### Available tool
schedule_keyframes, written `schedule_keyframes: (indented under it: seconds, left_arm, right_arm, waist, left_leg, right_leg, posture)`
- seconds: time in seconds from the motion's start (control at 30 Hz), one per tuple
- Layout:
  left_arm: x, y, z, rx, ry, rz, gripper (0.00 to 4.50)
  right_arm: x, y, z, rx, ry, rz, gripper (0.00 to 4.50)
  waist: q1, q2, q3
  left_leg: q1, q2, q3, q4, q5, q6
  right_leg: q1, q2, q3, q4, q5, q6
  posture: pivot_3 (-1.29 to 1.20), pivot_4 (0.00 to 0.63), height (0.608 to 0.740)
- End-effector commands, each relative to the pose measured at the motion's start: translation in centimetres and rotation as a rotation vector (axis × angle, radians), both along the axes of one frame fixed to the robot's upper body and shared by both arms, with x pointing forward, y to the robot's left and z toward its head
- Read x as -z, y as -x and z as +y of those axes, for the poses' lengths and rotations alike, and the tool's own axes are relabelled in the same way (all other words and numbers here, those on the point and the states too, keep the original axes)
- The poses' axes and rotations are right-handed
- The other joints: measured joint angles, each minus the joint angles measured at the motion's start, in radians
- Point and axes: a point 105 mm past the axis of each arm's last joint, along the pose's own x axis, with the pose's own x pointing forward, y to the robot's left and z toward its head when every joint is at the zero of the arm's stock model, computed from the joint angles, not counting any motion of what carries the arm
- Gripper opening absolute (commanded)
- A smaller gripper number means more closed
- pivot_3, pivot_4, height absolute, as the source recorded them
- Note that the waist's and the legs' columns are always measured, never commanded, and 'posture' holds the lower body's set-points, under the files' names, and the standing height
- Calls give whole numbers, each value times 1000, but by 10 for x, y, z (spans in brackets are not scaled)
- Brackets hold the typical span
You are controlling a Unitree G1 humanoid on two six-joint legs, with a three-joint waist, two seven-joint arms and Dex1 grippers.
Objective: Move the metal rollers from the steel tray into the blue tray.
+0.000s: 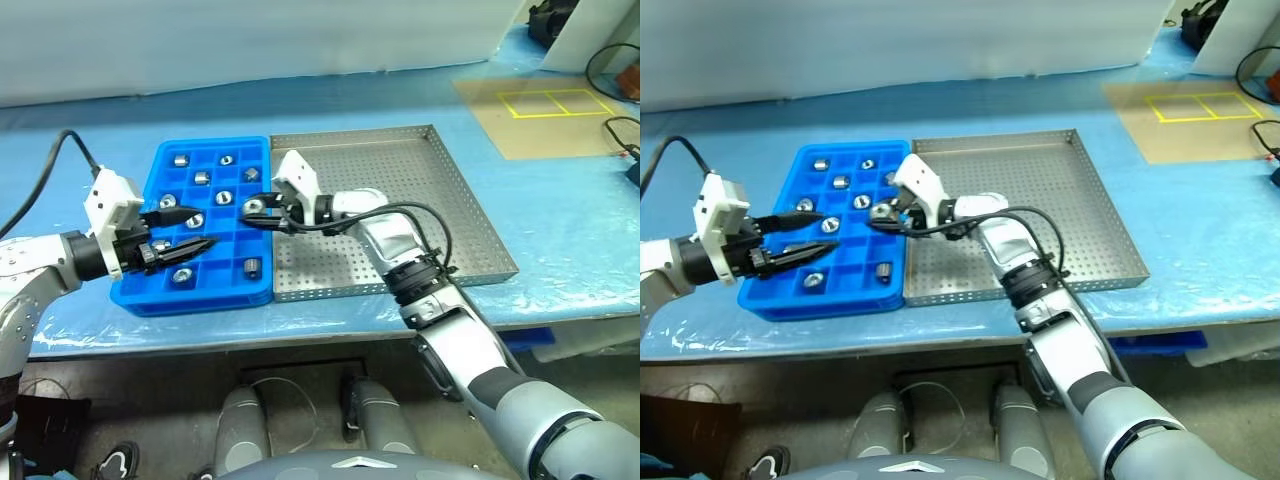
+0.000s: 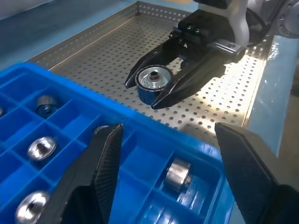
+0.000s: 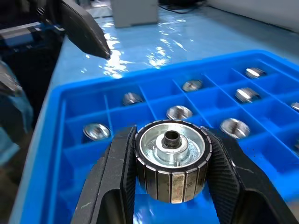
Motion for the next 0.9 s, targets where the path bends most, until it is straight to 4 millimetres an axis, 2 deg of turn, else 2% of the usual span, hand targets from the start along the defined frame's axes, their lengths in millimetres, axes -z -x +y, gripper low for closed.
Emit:
schedule_keyframes:
  seconds: [0.03,0.17,0.33,0.43,0.63,0.87,0.9]
  left_arm:
    - [-18,10,7,-43,-18,-72,3309]
    - [-23,22,17,-121,-3,-89,3309]
    - [-19,40,19,-181,15,-77,3309]
    - [-17,46,14,-185,22,-70,3309]
    - [-6,53,-10,-143,48,-40,3309]
    - [-2,51,-20,-125,73,-36,3309]
    - [-2,50,-21,-124,75,-37,3309]
  right_arm:
    - [-14,13,30,-83,-37,-47,1651]
    - [-7,21,57,-111,-28,-60,1651]
    - [7,29,70,-135,-1,-60,1651]
    - [10,26,72,-107,6,-65,1651]
    - [11,15,68,-51,7,-60,1651]
    - [16,19,67,-77,16,-47,1651]
    - [16,19,67,-79,19,-46,2001]
  waist:
    - [12,0,0]
    - [32,-1,0]
    - [60,-1,0]
    - [73,-1,0]
    - [84,-1,0]
    - [90,-2,0]
    - [91,-2,0]
  left_leg:
    - [0,0,0,0,0,0]
    - [0,0,-1,-1,0,0]
    - [0,-1,-3,-2,0,0]
    - [0,-1,-3,-3,0,-1]
    - [0,-1,-4,-4,1,-1]
    - [-1,-1,-4,-5,1,-2]
    - [-1,-1,-4,-5,1,-2]
  right_leg:
    - [0,0,0,0,0,0]
    - [0,-1,-1,0,0,0]
    - [1,-2,-2,0,-1,1]
    - [0,-2,-3,0,-3,4]
    - [0,-2,-4,1,-4,6]
    - [-1,-1,-3,1,-4,6]
    - [-2,-1,-3,1,-4,6]
  posture:
    - [18,150,740]
    - [69,150,740]
    - [153,150,740]
    - [171,150,740]
    - [181,150,740]
    - [174,150,740]
    - [173,150,740]
